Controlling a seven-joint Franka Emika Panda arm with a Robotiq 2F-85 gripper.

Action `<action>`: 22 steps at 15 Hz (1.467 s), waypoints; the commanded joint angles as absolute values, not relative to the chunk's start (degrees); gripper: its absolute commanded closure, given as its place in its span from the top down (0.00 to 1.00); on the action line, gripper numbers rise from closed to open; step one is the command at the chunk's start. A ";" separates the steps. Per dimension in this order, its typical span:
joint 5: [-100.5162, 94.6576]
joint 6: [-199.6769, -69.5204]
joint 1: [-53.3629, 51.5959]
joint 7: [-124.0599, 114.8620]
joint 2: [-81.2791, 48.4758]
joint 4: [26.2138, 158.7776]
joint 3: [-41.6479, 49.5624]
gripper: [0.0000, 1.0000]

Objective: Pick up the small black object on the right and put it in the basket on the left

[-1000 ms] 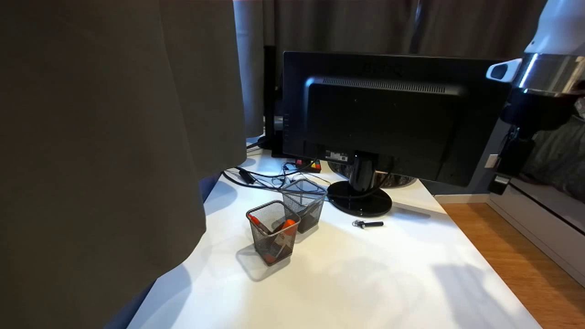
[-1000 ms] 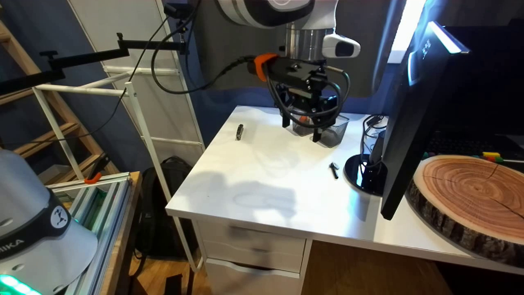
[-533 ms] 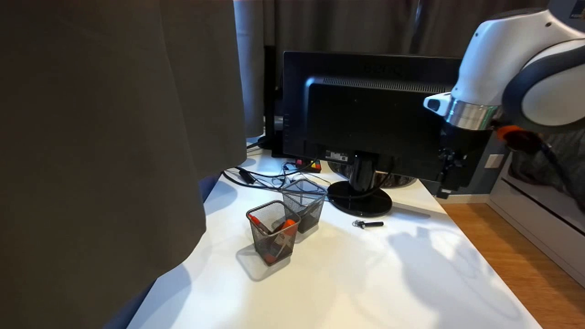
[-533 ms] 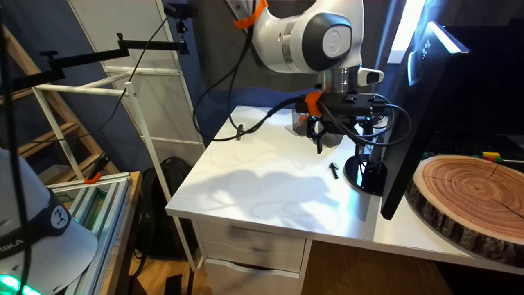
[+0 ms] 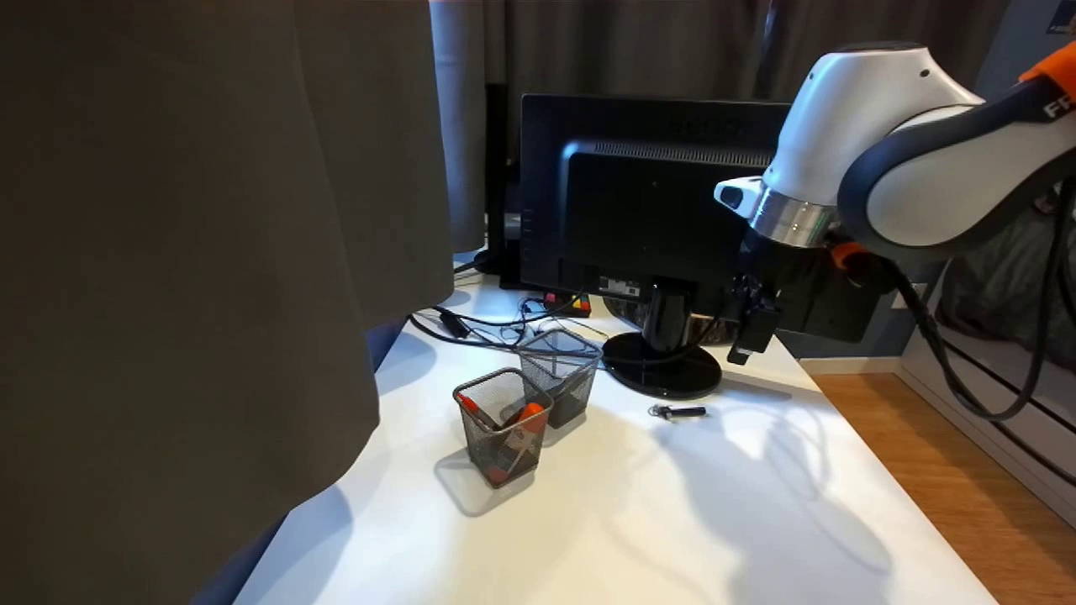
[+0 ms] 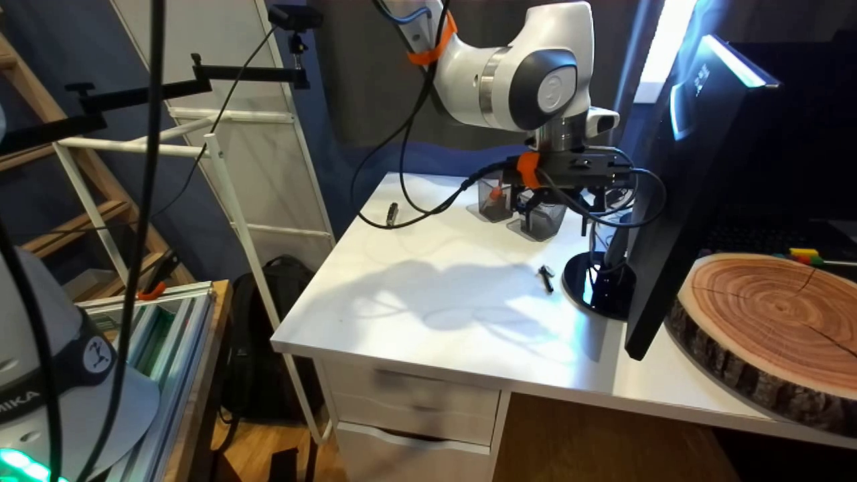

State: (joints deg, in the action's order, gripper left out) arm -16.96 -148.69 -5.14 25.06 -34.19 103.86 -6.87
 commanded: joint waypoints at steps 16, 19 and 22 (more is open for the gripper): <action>-16.95 -146.14 -6.88 25.27 -54.44 86.06 -7.57 0.88; -16.41 -146.34 -5.97 26.21 -56.06 84.60 -8.27 0.83; -16.33 -146.90 -5.43 26.69 -57.22 83.89 -8.43 0.78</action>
